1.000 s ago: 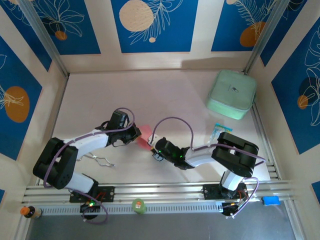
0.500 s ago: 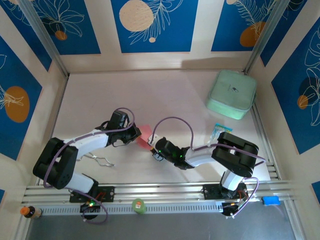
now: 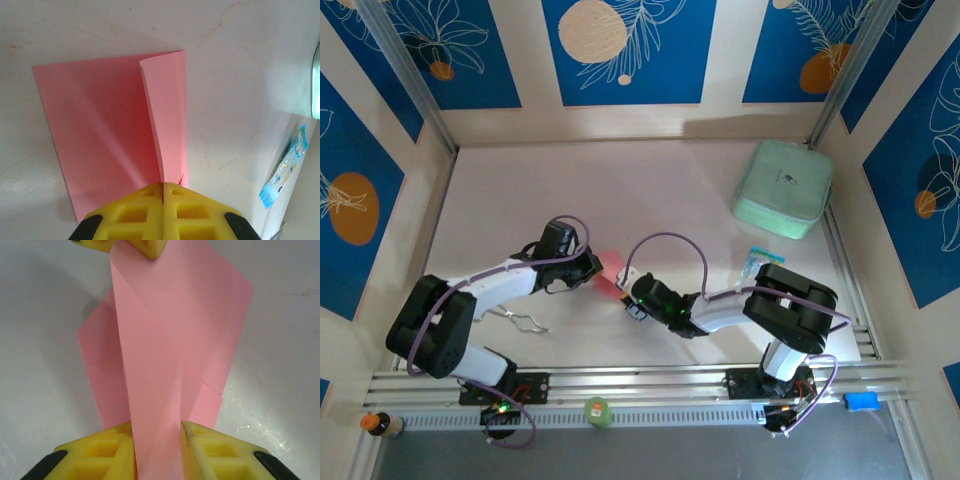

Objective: Fold a paper plane with a square sheet of paper (pick it up from the middle)
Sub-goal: Fourth fold the wing at the center of the table.

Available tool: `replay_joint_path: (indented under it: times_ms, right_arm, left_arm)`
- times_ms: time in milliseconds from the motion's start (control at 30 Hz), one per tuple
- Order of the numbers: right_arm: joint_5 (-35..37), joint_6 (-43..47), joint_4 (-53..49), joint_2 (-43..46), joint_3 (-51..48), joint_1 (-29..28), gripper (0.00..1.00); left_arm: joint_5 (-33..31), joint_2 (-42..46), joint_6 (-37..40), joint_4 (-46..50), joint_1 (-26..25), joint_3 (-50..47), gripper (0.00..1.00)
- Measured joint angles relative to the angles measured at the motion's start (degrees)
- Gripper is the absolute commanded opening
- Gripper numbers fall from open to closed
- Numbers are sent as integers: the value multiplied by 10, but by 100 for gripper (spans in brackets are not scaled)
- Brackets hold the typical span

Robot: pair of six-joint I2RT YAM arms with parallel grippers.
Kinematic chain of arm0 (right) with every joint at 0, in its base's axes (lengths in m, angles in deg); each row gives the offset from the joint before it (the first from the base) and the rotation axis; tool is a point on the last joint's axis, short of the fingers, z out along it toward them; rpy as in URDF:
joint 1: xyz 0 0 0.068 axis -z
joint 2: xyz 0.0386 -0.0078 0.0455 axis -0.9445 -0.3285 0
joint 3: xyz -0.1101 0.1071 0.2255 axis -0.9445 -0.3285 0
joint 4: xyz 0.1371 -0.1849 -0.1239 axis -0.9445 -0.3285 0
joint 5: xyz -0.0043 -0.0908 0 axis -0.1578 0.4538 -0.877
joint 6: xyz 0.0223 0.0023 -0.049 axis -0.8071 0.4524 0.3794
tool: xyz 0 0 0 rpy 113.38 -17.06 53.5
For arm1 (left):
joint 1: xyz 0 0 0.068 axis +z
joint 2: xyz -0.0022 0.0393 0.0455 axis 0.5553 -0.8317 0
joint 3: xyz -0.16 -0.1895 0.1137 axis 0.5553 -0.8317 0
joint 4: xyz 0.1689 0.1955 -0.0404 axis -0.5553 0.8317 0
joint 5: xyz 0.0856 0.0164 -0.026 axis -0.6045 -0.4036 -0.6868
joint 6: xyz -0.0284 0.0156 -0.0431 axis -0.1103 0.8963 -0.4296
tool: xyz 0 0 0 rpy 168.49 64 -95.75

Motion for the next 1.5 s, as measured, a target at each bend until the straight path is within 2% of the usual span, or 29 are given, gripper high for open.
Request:
replay_joint_path:
  times_ms: [433, 800, 933, 1000, 1133, 1333, 1500]
  right_arm:
    - [-5, 6, 1, -5, 0, 4, 27]
    - [-17, 6, 2, -5, 0, 5, 15]
    - [-24, -2, 1, -5, 1, 6, 11]
    - [-29, -9, -1, -7, 3, 6, 8]
    - [-45, -31, -2, -17, 11, 8, 7]
    - [-68, -57, -14, -30, 26, 14, 7]
    - [-96, -89, -35, -37, 46, 25, 7]
  left_arm:
    - [4, -5, 0, -1, 0, 2, 2]
    - [4, -7, 0, -1, 0, 2, 4]
    - [4, -7, 1, -1, 0, 2, 18]
    - [3, -7, 3, 0, 0, 3, 30]
    - [-1, -2, 1, 8, 0, 3, 44]
    - [-24, 35, 1, 36, 2, 5, 51]
    - [-46, 62, 7, 59, 3, 10, 51]
